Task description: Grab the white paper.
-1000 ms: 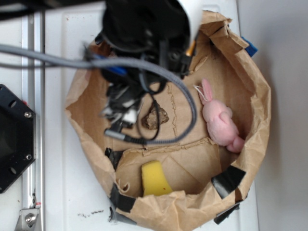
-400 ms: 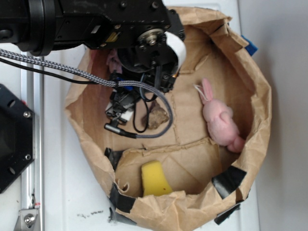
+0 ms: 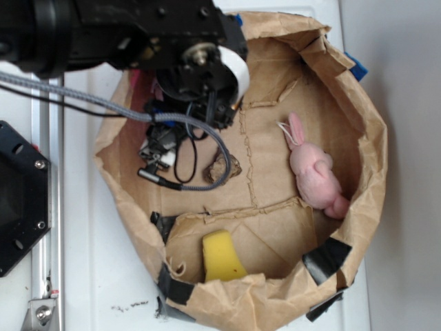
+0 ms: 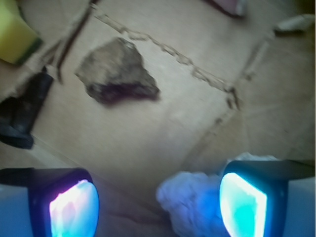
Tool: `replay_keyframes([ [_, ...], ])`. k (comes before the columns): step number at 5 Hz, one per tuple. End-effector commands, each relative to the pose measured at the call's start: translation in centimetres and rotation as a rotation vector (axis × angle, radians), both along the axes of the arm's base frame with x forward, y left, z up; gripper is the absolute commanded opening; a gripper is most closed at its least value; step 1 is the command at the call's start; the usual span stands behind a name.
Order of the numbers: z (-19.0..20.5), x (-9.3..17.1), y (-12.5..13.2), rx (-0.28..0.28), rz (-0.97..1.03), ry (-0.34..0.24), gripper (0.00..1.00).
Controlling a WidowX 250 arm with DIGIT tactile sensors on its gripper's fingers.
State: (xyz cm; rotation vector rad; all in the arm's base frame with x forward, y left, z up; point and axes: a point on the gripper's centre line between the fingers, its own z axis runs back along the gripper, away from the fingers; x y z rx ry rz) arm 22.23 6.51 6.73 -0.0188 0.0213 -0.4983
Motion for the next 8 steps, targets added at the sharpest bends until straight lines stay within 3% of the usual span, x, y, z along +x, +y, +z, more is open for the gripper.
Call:
replay_keyframes([
  [1, 1.7, 0.1, 1.6, 0.006, -0.01, -0.045, 1.0],
  [2, 1.8, 0.3, 2.1, 0.054, -0.036, -0.062, 1.0],
  [6, 0.6, 0.7, 2.3, 0.089, -0.087, -0.027, 1.0],
  [7, -0.3, 1.1, 2.3, 0.111, -0.086, -0.039, 1.0],
  [8, -1.1, 1.9, 2.0, 0.137, -0.082, -0.104, 1.0],
])
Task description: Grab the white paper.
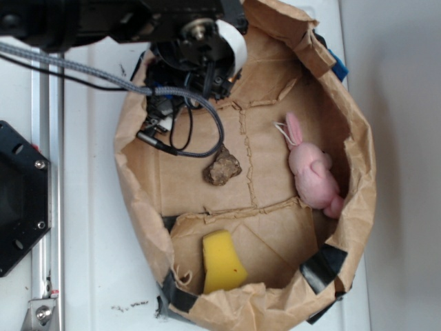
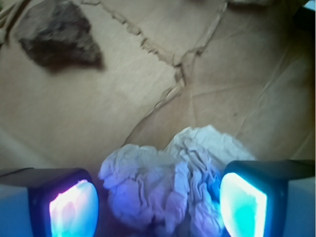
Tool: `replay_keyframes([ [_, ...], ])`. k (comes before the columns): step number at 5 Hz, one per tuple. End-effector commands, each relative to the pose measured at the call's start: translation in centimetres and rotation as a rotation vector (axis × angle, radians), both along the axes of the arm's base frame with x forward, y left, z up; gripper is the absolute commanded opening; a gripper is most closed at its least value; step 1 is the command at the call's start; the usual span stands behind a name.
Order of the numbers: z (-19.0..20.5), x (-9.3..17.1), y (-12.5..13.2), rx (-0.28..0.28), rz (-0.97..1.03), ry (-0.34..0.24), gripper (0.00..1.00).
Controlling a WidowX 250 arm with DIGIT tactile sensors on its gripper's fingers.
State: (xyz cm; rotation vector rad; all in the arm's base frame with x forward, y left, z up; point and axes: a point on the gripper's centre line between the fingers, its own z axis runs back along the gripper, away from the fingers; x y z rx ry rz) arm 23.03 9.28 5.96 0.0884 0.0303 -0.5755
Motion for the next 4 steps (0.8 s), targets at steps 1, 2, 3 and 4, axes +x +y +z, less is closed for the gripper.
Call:
replay_keyframes([
  [1, -1.42, 1.18, -1.19, 0.07, -0.014, -0.091, 1.0],
  [2, -1.63, 1.07, -0.65, 0.066, 0.082, -0.072, 0.0],
  [3, -1.33, 1.15, -0.37, 0.057, 0.101, -0.074, 0.0],
  [4, -1.44, 1.05, -0.48, 0.068, 0.1, -0.069, 0.0],
])
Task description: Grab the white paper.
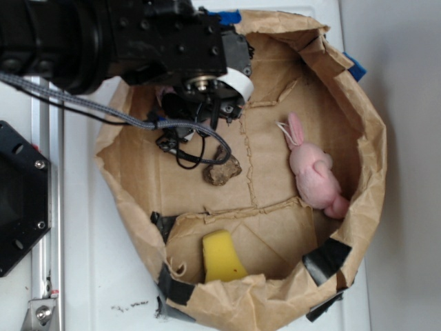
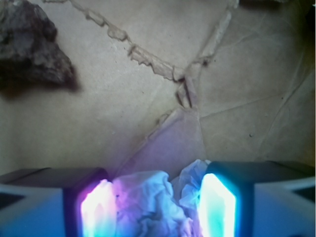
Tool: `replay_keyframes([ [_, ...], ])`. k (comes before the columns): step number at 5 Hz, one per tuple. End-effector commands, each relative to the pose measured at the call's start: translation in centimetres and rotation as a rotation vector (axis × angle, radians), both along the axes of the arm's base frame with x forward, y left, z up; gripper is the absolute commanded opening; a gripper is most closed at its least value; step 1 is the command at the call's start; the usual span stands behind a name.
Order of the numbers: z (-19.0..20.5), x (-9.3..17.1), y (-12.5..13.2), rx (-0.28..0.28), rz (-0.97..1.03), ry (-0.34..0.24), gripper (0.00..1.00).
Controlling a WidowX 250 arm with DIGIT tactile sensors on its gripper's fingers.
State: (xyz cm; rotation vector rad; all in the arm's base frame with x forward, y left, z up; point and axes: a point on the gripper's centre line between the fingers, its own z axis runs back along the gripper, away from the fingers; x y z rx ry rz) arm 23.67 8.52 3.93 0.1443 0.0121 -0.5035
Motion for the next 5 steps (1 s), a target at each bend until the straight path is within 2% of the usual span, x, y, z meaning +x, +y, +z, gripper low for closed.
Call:
replay_keyframes([
  [1, 0.6, 0.5, 0.3, 0.016, 0.037, -0.031, 0.0],
  [4, 0.7, 0.4, 0.3, 0.01, 0.04, -0.027, 0.0],
  [5, 2.5, 1.0, -0.2, -0.023, 0.048, -0.057, 0.0],
])
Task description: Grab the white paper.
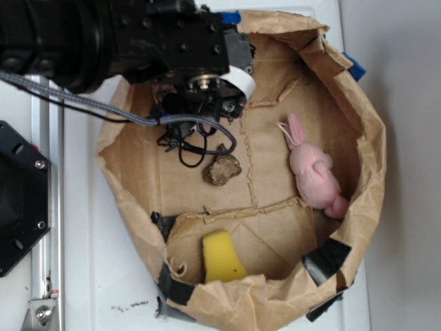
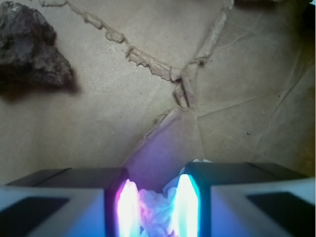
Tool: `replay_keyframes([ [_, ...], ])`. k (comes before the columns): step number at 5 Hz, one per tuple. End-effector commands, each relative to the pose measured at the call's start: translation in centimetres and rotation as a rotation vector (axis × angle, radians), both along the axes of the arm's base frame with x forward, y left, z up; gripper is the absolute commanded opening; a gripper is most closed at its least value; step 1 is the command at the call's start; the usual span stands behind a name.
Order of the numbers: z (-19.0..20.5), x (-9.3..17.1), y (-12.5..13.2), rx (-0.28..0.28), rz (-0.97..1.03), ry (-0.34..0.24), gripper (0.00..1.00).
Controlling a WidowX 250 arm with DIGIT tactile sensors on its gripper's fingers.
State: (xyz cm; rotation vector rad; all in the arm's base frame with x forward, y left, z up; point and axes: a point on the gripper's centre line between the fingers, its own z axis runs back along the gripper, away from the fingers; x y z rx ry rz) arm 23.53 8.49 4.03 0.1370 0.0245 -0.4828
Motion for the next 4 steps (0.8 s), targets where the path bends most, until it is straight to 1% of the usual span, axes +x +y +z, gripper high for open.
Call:
replay_keyframes([
  [1, 5.5, 2.4, -0.4, -0.066, 0.057, -0.129, 0.0],
  [2, 8.6, 3.4, -0.8, -0.122, 0.062, -0.184, 0.0],
  [3, 9.8, 3.5, -1.2, -0.141, 0.056, -0.202, 0.0],
  [4, 9.7, 3.4, -1.5, -0.139, 0.056, -0.2, 0.0],
])
